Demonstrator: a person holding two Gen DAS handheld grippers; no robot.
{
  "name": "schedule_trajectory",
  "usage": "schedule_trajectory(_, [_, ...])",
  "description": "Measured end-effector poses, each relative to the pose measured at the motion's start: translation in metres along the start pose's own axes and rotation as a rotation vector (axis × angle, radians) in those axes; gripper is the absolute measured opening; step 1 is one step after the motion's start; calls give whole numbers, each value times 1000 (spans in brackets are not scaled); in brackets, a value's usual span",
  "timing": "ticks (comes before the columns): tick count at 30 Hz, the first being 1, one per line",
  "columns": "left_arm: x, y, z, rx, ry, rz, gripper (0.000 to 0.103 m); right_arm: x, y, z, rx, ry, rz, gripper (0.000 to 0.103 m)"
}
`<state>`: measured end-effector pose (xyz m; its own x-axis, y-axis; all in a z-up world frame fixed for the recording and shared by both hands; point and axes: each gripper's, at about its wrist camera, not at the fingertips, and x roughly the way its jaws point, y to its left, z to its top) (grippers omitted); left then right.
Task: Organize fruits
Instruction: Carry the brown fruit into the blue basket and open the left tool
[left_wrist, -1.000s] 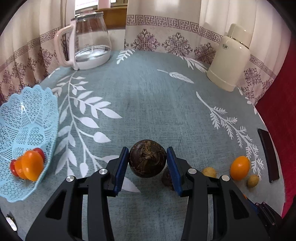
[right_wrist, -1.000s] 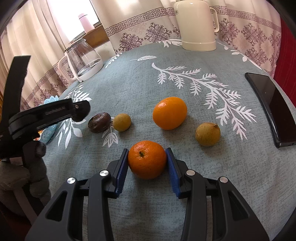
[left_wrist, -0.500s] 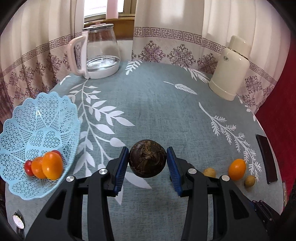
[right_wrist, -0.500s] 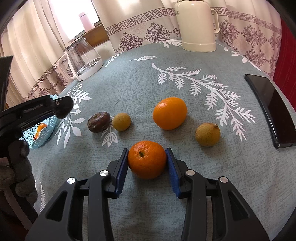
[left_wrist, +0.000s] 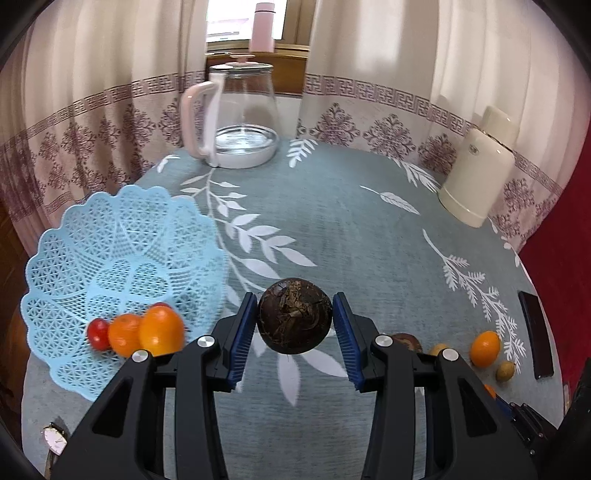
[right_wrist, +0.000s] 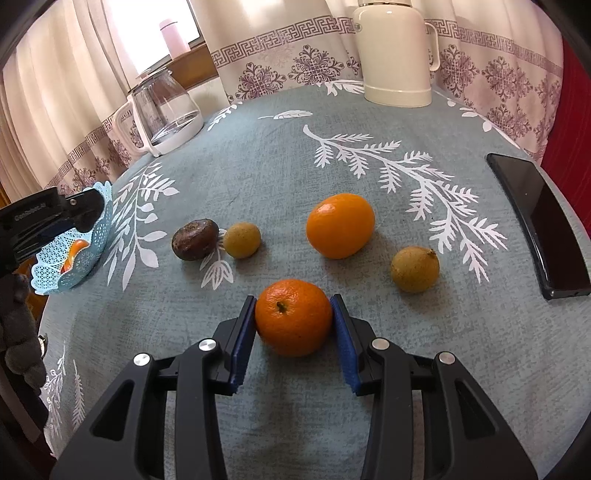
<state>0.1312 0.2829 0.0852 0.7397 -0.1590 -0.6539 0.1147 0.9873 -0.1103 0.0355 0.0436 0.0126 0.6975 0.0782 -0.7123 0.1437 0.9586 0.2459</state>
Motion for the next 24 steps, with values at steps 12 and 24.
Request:
schedule_trajectory(12, [-10,59,5,-90,-30,65,44,0,3,-1,-14,1,-19,41])
schedule_trajectory(24, [-12,112,4,-169,-45,144,46,0,6,-1,-30,4,-38,41])
